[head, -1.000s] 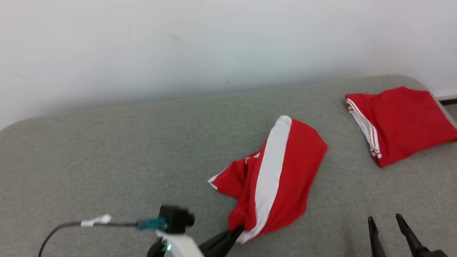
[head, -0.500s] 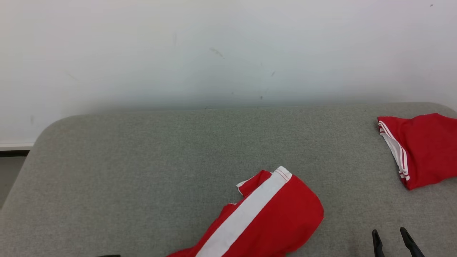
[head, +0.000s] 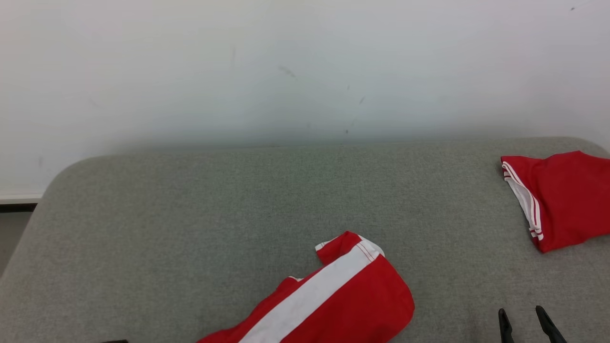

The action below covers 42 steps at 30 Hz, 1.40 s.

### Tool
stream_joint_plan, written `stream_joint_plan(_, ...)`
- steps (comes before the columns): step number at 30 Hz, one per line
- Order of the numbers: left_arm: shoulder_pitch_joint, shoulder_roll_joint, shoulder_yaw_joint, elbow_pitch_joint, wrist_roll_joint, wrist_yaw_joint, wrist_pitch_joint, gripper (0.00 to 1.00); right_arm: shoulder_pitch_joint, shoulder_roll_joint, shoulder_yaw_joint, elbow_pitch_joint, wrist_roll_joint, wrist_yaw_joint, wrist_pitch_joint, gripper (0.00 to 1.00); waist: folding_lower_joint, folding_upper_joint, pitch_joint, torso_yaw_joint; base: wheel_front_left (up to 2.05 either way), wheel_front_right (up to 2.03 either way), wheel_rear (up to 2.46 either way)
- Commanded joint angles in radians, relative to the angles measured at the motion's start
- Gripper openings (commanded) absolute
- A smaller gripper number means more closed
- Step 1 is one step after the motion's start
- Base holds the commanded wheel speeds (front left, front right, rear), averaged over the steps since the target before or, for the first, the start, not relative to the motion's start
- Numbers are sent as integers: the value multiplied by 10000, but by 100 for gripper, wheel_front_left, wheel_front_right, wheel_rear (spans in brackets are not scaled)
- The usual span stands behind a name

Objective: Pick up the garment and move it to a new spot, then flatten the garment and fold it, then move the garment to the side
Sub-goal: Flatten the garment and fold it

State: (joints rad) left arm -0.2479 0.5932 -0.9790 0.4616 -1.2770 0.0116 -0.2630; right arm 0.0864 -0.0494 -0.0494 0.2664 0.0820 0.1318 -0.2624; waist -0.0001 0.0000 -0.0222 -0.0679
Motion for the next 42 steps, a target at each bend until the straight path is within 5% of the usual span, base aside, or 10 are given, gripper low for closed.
stream_joint_plan(1,209,277,23,-109,58,137,-7,100,169,-27,-64,-28,79,-26,-22,100,1,0,-25,-41,0,0,0)
stream_joint_plan(12,632,2406,620,-2987,-106,1864,321,100,164,-27,-25,-149,-15,-26,-22,100,1,0,-33,-299,0,0,0)
stream_joint_plan(16,314,2521,681,-4559,437,2307,279,100,135,-26,-21,-180,-19,-26,-22,100,1,0,15,-433,0,0,0)
stream_joint_plan(25,-1313,805,-201,-5254,1220,2066,1330,100,-131,-29,148,-102,-72,-26,-22,100,1,0,223,-722,0,0,0)
stream_joint_plan(33,-3047,-1029,-765,-3351,1518,898,2051,100,-376,-26,294,-59,-94,-26,-22,100,1,0,504,-1183,0,0,0)
stream_joint_plan(42,-4130,-2009,-1026,-792,1867,19,2059,100,-591,-26,354,-60,22,-26,-22,100,1,0,857,-1694,0,0,0)
